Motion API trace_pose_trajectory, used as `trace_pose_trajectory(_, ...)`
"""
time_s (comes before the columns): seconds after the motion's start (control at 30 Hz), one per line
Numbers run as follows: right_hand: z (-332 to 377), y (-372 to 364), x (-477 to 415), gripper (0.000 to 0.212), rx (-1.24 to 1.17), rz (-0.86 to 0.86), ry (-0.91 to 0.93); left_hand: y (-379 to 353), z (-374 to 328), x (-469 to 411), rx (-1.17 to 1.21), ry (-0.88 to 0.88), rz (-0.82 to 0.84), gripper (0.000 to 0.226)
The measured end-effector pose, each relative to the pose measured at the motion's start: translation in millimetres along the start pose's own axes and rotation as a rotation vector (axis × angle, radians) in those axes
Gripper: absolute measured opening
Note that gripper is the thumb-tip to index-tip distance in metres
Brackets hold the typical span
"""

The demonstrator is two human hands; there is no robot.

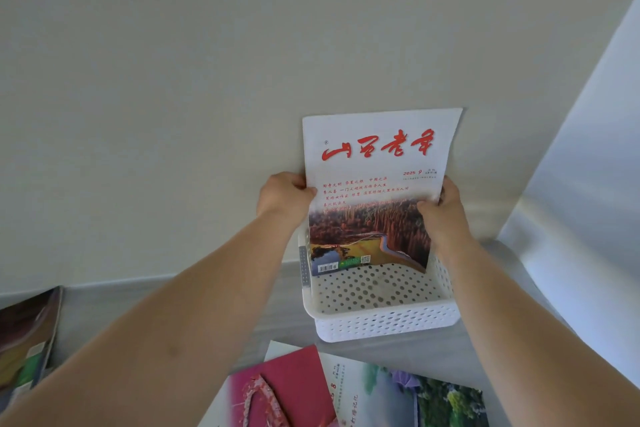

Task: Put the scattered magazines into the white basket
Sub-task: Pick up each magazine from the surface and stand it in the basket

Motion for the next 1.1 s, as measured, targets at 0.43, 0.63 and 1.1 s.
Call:
trace_pose_trajectory(0.43, -16, 5, -5, 0.052, 0.386, -0.044, -0.052, -9, 12, -6, -0.158, -0.033, 0.055, 0.023)
trace_pose_trajectory(0.63, -17, 16, 4, 0.068, 0.317, -0.082, -0.12, 3, 21, 3, -0.158, 0.006, 0.062, 0.044)
trace_pose_trajectory(1.1, 12, 21, 198, 0.056, 0.409, 0.083, 0.043, 122, 135, 156, 0.01, 0.141, 0.105, 0.015)
Point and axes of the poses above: each hand's wrist, its own x-axis away from the middle knuckle, its own y-axis out of the back of the hand, z = x × y, the point moved 1 cm from there along -x, towards the middle knuckle, and after that the axes turned 6 degrees about y, right-handed, at the moved point
